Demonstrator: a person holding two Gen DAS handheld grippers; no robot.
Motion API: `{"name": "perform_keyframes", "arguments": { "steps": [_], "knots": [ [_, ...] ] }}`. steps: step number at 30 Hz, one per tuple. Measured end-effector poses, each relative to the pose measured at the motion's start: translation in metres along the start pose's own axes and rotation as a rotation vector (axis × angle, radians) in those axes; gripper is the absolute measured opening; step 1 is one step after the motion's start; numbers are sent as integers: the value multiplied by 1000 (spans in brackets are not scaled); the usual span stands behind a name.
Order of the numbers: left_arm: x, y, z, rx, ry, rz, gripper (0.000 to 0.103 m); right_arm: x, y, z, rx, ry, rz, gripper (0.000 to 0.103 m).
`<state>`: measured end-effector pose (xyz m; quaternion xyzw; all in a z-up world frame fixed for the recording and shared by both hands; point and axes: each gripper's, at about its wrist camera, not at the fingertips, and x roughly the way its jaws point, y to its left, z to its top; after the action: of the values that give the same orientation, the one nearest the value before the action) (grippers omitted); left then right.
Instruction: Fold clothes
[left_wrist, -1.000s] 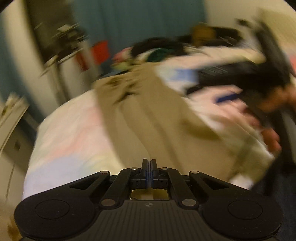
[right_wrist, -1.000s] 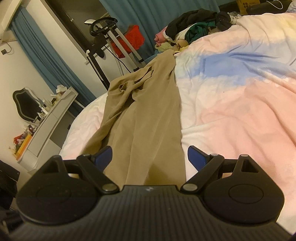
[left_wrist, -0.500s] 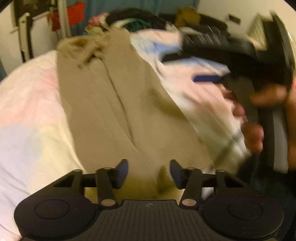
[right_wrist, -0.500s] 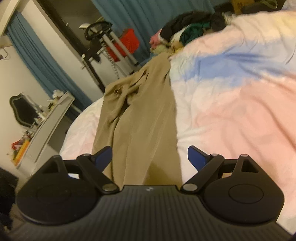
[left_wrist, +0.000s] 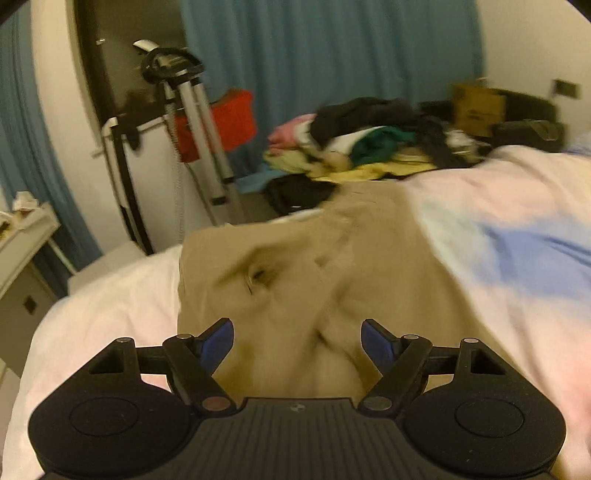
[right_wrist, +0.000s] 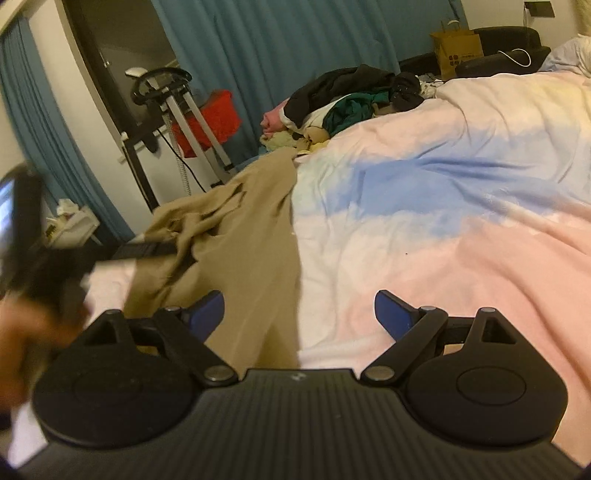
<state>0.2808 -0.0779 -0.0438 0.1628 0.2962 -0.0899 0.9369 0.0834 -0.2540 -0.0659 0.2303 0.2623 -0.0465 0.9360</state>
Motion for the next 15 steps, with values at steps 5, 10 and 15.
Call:
{"name": "perform_keyframes", "arguments": {
  "steps": [5, 10, 15],
  "knots": [
    [79, -11, 10, 24, 88, 52, 66, 36, -13, -2, 12, 31, -14, 90],
    [59, -1, 20, -33, 10, 4, 12, 51, -30, -2, 99, 51, -6, 90],
    [21, 3, 45, -79, -75, -53, 10, 50, -36, 0, 134, 42, 2, 90]
  ]
}}
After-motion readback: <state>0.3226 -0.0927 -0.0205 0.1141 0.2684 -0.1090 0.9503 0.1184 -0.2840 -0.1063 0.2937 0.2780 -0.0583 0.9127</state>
